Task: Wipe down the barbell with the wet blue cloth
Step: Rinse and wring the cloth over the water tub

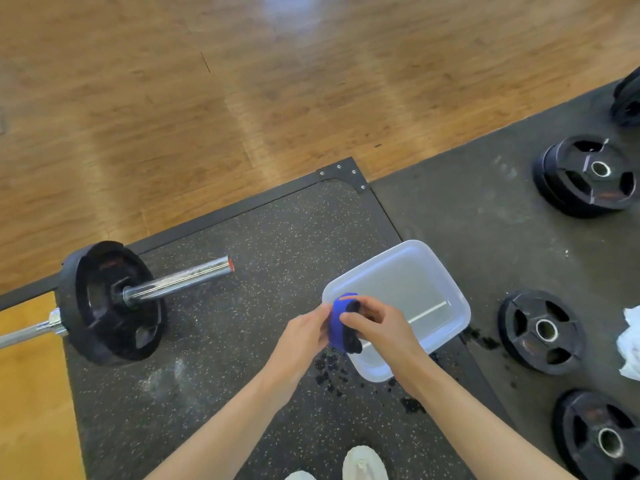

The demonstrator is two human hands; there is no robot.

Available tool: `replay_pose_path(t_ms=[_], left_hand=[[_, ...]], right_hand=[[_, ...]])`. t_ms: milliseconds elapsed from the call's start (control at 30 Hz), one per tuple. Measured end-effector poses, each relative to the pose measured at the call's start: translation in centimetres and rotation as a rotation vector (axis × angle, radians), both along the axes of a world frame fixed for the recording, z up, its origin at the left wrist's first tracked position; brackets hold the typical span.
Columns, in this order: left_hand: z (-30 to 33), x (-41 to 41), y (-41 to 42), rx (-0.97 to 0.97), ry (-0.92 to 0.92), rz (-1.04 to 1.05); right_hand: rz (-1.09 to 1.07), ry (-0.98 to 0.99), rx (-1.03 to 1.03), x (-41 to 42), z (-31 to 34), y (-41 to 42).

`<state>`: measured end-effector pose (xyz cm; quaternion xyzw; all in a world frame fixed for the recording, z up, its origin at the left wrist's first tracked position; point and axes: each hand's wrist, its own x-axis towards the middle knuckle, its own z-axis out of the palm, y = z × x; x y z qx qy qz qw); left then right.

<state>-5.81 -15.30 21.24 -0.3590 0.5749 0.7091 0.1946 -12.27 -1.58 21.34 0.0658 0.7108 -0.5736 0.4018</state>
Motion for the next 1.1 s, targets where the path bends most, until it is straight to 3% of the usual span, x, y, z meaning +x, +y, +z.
replay_pose_path(t_ms=[133, 400, 667, 833, 1000, 1100], left_hand=[[-2.0, -0.2, 0.5, 0.087, -0.014, 0.118], [-6.7, 0.5, 1.4, 0.13, -0.157, 0.235], [-12.4, 1.9, 1.0, 0.101, -0.2, 0.259], [-17.8, 2.9, 2.0, -0.106, -0.235, 0.16], [-22.4, 3.4, 4.5, -0.204, -0.219, 0.101], [-24.9, 3.6, 5.5, -0.263, -0.245, 0.099]], right_hand=[[-0.097, -0.108, -0.047, 0.9, -2.5, -0.2], [-0.198, 0.077, 0.18, 3.6, -6.8, -0.4], [-0.325, -0.11, 0.281, 1.7, -12.4, 4.7], [-0.117, 0.037, 0.508, -0.1, -18.1, 7.8], [0.17, -0.067, 0.546, -1.3, -22.1, 8.7], [0.37, -0.007, 0.598, -0.9, -24.6, 8.8]])
